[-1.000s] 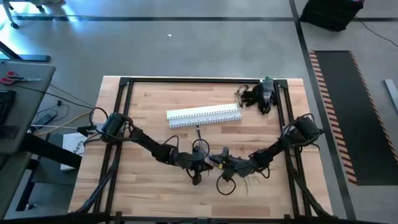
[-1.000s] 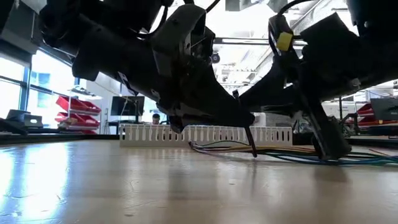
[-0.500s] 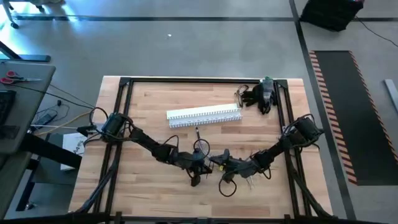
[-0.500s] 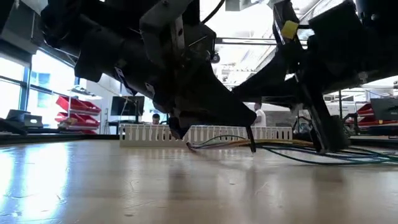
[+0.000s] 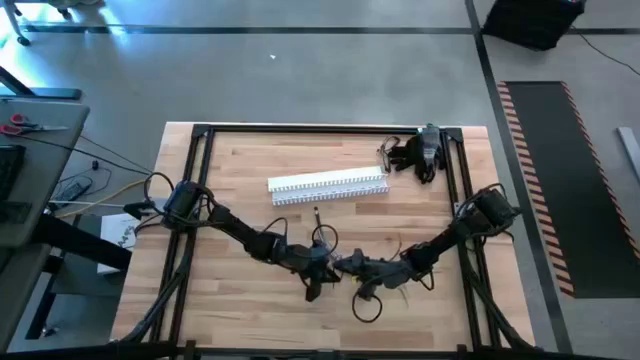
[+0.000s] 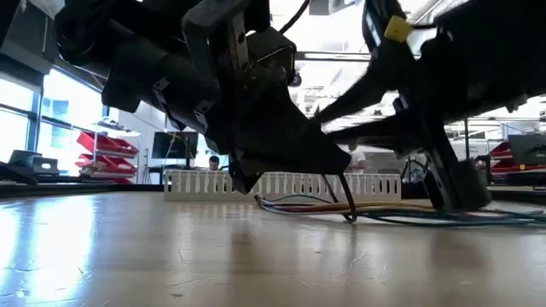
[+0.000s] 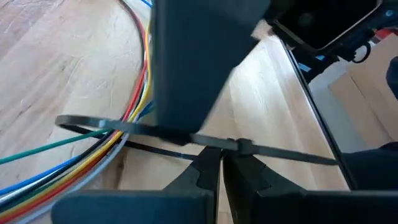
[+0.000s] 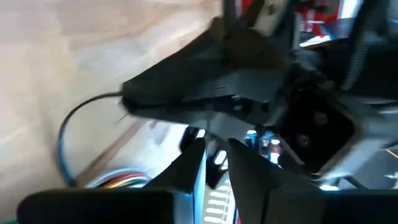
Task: Ziptie cables
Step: Wrap the cable wires with black ziptie
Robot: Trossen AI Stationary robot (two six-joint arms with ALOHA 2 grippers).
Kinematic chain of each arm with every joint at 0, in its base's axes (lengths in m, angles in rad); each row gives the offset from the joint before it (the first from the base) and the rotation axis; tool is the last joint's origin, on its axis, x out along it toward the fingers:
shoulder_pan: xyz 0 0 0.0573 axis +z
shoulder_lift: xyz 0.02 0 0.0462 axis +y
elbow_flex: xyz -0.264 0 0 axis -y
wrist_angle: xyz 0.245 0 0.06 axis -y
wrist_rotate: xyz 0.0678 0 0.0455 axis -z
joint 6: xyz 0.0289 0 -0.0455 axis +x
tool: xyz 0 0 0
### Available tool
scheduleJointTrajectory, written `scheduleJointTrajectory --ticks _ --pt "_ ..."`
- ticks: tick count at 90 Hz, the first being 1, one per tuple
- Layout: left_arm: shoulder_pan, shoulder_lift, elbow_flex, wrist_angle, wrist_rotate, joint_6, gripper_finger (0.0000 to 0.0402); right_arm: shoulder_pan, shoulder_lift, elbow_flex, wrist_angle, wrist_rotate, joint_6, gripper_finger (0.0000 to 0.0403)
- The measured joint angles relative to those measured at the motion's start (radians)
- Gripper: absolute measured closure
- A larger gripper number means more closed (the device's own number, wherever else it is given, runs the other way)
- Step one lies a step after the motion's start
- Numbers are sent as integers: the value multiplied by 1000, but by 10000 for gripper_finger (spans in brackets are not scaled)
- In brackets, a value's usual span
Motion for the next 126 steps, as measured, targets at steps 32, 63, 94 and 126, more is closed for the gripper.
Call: scheduleJointTrajectory --ticks 32,63,94,126 --pt "0 0 0 -5 0 -2 401 0 0 7 -31 -31 38 393" --pt "13 0 0 -5 9 -80 401 12 0 6 18 -19 -59 403" --pt "13 0 0 4 15 -72 401 40 0 6 22 20 -23 403" --pt "13 0 0 3 24 -58 401 29 0 6 14 48 94 345"
